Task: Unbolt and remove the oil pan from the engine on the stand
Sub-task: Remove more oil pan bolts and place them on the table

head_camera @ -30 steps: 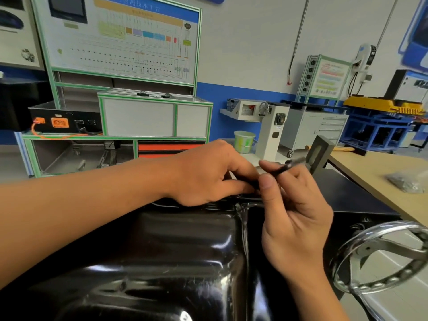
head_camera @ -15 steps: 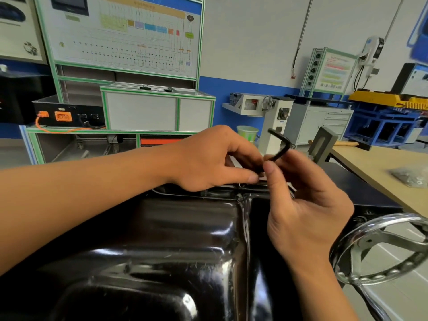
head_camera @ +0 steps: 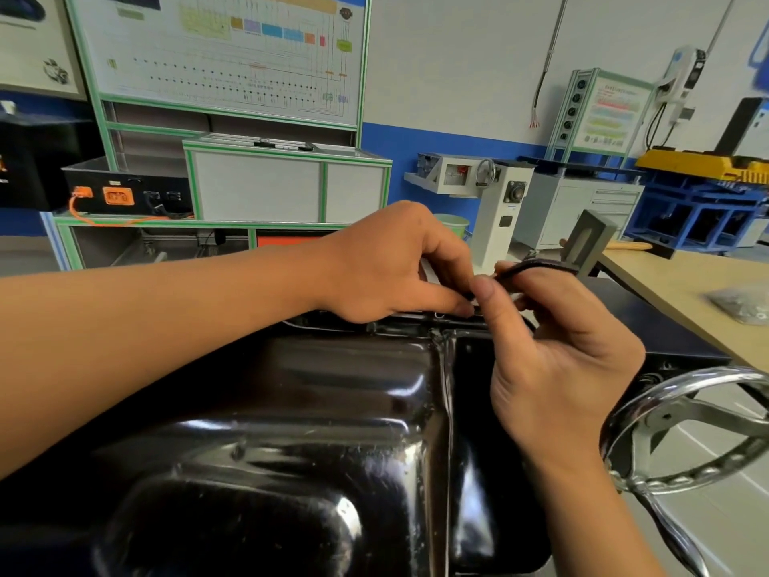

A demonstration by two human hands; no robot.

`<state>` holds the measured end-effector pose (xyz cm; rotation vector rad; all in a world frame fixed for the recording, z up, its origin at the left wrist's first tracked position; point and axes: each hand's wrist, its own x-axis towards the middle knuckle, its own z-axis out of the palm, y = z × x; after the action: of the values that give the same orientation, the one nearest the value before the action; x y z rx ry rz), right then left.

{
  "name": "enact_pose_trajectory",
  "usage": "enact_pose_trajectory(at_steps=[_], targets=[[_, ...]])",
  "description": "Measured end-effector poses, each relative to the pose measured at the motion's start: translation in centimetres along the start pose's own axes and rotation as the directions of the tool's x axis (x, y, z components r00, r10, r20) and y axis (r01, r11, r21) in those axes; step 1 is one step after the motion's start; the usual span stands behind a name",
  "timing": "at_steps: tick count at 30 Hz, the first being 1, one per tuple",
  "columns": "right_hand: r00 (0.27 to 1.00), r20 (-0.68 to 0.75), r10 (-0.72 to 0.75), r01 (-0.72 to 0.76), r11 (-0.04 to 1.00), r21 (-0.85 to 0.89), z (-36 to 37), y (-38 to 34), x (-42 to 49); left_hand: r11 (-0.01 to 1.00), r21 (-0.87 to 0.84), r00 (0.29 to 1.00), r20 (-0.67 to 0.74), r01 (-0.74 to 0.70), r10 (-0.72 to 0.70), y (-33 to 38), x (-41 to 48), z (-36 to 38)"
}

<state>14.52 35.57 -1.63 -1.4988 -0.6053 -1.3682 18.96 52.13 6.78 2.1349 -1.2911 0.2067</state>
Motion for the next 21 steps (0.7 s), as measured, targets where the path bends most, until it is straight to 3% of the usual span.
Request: enact_pose_trajectory(at_steps=[5,12,21], targets=[[1.0,0.006,0.011,-0.011,1.0,0.021,0.32,-0.07,-0.39,1.0,0.003,0.997,0.08,-0.006,0.006,-0.19,-0.36,-0.1],[0.999,0.015,-0.034,0.035,0.999,-0.013,-0.12,-0.25,-0.12,0.986,0.135,0.995,0.016,-0.1,0.098,0.13,0.07,0.33],[0.999,-0.035,0.004,-0.004,1.0,-0.007,0.53,-0.41,-0.67,0.997,0.046,0.996,0.072,-0.06,0.056,0.31,-0.51,0.0]])
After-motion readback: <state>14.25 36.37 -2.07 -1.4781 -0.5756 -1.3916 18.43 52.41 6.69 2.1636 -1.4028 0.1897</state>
